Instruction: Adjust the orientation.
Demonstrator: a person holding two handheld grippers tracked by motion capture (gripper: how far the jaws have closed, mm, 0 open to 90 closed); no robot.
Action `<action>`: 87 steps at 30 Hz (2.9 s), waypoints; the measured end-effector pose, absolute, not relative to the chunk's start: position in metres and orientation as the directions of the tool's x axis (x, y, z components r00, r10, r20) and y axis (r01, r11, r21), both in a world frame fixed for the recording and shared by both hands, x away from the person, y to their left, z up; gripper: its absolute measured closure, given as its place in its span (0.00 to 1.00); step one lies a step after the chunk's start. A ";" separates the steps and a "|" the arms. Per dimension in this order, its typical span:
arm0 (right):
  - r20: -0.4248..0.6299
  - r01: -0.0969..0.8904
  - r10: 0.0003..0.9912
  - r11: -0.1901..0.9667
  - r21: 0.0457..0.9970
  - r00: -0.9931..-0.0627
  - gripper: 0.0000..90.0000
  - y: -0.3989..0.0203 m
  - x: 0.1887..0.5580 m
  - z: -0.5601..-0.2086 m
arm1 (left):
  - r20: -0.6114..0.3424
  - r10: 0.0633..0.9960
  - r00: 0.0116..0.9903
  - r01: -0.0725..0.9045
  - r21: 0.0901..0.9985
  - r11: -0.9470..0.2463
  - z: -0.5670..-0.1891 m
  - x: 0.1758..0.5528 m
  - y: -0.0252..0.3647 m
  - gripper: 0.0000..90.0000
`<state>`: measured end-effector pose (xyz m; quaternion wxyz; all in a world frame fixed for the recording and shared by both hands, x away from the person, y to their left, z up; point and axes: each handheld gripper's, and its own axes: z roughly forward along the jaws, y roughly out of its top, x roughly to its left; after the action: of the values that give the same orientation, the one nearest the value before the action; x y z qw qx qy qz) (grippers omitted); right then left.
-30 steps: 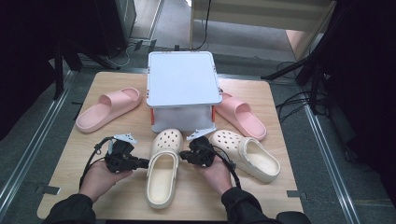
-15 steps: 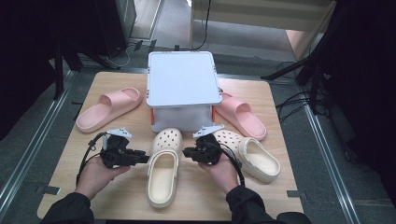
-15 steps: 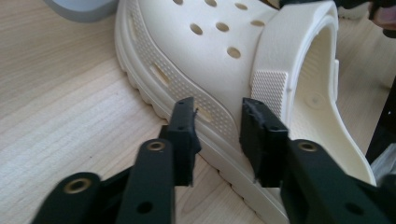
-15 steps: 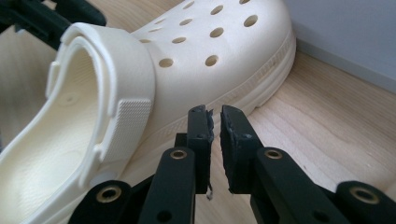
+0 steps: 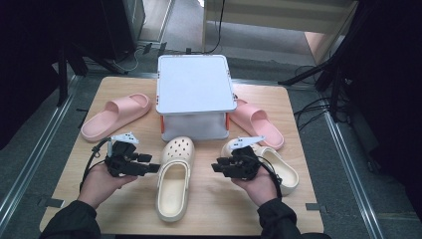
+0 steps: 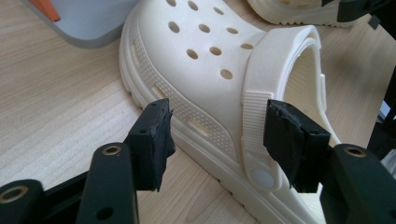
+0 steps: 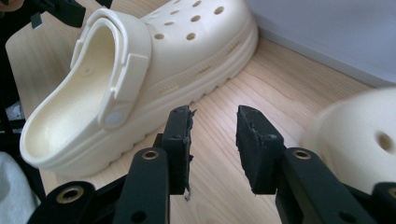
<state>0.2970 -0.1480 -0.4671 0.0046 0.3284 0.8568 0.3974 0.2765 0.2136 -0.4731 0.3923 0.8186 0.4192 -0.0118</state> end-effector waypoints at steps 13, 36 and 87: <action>0.241 0.584 0.630 0.418 0.695 -0.738 0.67 -0.205 0.276 -0.458 | -0.353 0.644 0.679 0.678 0.637 -0.366 -0.471 0.289 0.210 0.44; 0.206 0.636 0.767 0.316 0.704 -0.608 0.57 -0.276 0.270 -0.458 | -0.346 0.631 0.694 0.665 0.644 -0.378 -0.467 0.312 0.204 0.42; 0.170 0.673 0.786 0.371 0.641 -0.595 0.87 -0.151 0.281 -0.460 | -0.322 0.630 0.707 0.646 0.656 -0.390 -0.465 0.308 0.205 0.52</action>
<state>0.2812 -0.1512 -0.4603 0.0822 0.4426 0.8237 0.3446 0.3085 0.2051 -0.4648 0.3982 0.8335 0.3828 -0.0104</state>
